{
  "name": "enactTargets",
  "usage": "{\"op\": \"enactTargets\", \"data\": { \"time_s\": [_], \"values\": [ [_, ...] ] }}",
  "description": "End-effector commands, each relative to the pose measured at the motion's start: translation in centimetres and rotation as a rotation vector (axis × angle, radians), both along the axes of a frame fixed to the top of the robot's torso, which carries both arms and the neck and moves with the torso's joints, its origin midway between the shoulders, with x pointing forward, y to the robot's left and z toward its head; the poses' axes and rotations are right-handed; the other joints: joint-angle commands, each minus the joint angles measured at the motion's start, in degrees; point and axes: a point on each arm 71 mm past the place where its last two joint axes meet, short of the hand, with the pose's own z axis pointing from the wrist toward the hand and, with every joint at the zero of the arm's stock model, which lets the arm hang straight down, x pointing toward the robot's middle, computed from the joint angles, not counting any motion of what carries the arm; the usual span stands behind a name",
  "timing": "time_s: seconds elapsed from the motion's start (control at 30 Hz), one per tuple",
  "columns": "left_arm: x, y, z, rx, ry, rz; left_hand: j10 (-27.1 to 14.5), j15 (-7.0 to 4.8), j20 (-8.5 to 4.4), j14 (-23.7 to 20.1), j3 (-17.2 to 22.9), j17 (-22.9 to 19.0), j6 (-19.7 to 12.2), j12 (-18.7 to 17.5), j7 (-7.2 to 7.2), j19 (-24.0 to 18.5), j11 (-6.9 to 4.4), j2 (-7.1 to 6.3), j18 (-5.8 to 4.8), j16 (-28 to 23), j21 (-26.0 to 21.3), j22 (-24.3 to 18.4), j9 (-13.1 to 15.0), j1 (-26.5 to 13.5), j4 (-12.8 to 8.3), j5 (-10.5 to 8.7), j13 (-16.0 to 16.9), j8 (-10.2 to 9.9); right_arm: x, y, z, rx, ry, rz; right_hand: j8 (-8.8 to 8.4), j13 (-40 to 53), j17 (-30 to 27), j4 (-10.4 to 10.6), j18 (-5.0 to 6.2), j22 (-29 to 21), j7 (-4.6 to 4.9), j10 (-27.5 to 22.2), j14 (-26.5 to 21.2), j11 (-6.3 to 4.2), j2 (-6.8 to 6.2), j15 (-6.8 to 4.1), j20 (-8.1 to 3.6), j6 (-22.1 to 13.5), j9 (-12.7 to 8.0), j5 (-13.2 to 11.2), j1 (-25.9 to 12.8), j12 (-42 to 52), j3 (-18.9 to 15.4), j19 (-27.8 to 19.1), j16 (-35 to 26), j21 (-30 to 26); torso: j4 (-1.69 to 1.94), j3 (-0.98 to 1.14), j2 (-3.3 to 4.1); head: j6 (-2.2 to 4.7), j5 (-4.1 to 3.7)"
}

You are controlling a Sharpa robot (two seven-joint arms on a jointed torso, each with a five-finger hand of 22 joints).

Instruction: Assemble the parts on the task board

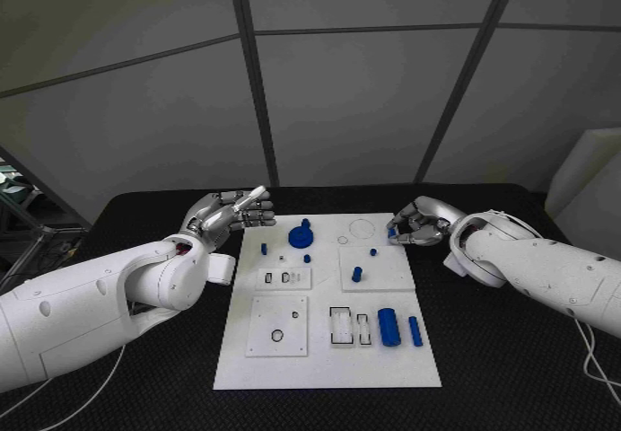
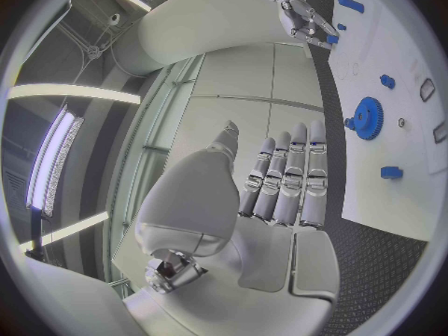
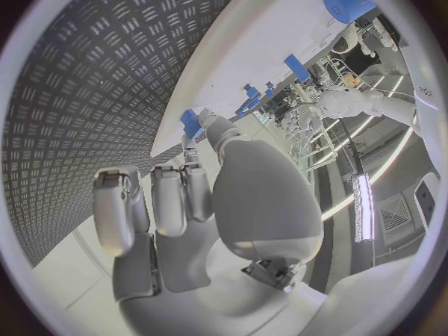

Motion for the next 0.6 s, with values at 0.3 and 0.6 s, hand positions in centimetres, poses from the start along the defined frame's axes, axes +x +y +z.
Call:
{"op": "enactTargets", "data": {
  "time_s": [0.3, 0.6],
  "values": [
    [-0.02, -0.13, 0.17, -0.006, -0.01, -0.013, 0.0, 0.24, -0.1, 0.3, -0.2, 0.1, 0.1, -0.1, 0.21, 0.4, 0.3, 0.04, -0.74, -0.2, 0.1, -0.1, -0.1, -0.1, -0.3, -0.29, -0.1, -0.2, 0.19, -0.16, 0.03, -0.013, -0.003, -0.016, 1.66, 7.9, 0.4, -1.0, -0.86, 15.1, -1.11, 2.1, 3.0, -1.21, 2.21, -0.91, -0.59, 4.8, 1.0, 0.2, 0.2, 0.4, 1.4, 5.8, 0.5, 0.4, -0.04, 0.01, 0.0, -0.12, 0.19],
    [0.0, -0.01, 0.17, -0.005, -0.01, -0.011, 0.0, 0.25, -0.09, 0.3, -0.2, 0.1, 0.1, -0.2, 0.22, 0.4, 0.31, 0.09, -0.74, -0.3, 0.1, -0.1, -0.1, -0.1, -0.3, -0.29, -0.1, -0.2, 0.19, 0.02, 0.11, -0.009, -0.014, -0.018, 1.79, 8.0, 0.5, -1.6, -0.86, 15.1, -1.51, 2.1, 3.0, -1.57, 2.72, -1.24, -0.94, 5.9, 1.3, 0.3, 0.2, 0.4, 1.9, 5.8, 0.5, 0.4, 0.01, 0.06, -0.04, -0.3, 0.04]
  ]
}}
